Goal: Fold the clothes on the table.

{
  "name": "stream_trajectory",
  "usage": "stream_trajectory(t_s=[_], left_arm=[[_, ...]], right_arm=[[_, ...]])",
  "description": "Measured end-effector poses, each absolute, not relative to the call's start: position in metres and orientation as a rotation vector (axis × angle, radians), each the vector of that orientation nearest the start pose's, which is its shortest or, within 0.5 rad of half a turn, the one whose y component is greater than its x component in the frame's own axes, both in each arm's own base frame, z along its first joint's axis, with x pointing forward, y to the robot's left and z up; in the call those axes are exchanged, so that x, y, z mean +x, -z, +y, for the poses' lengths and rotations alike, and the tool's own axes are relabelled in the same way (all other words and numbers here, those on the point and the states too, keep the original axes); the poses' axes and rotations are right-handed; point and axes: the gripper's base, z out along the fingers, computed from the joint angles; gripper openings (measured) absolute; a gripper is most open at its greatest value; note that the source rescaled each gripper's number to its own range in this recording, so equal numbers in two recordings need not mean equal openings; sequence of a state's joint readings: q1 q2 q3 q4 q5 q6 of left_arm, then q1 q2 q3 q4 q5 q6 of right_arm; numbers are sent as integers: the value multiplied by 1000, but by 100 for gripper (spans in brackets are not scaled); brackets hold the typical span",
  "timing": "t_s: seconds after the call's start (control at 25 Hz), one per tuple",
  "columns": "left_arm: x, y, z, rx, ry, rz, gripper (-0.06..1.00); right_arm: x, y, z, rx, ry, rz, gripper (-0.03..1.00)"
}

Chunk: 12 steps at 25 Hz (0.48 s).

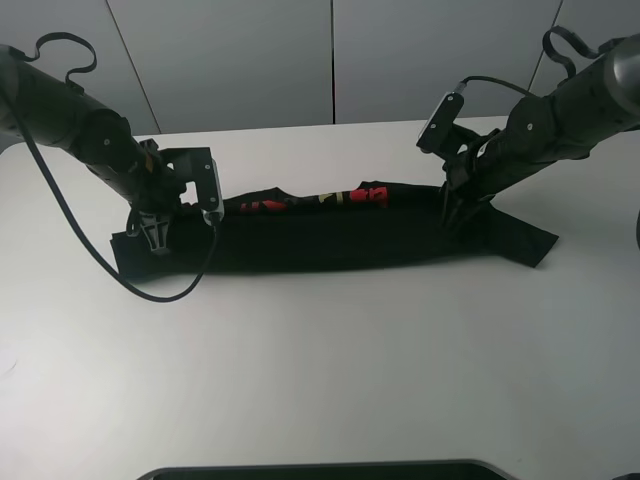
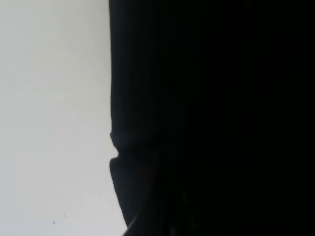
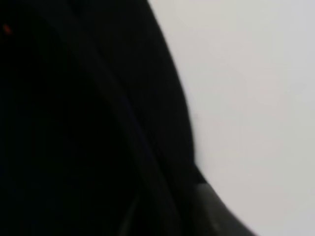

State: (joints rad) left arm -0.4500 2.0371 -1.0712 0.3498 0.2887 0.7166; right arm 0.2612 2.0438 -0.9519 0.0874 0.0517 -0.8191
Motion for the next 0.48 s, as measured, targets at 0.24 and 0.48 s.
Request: stream_trajectory(t_s=[0.24, 0.48], left_arm=[[343, -108, -156, 1789, -301, 2034, 37], [342, -183, -157, 1481, -283, 1967, 66]], right_arm=[[356, -97, 94, -1141, 135, 2330, 98], [352, -162, 94, -993, 124, 2246, 100]])
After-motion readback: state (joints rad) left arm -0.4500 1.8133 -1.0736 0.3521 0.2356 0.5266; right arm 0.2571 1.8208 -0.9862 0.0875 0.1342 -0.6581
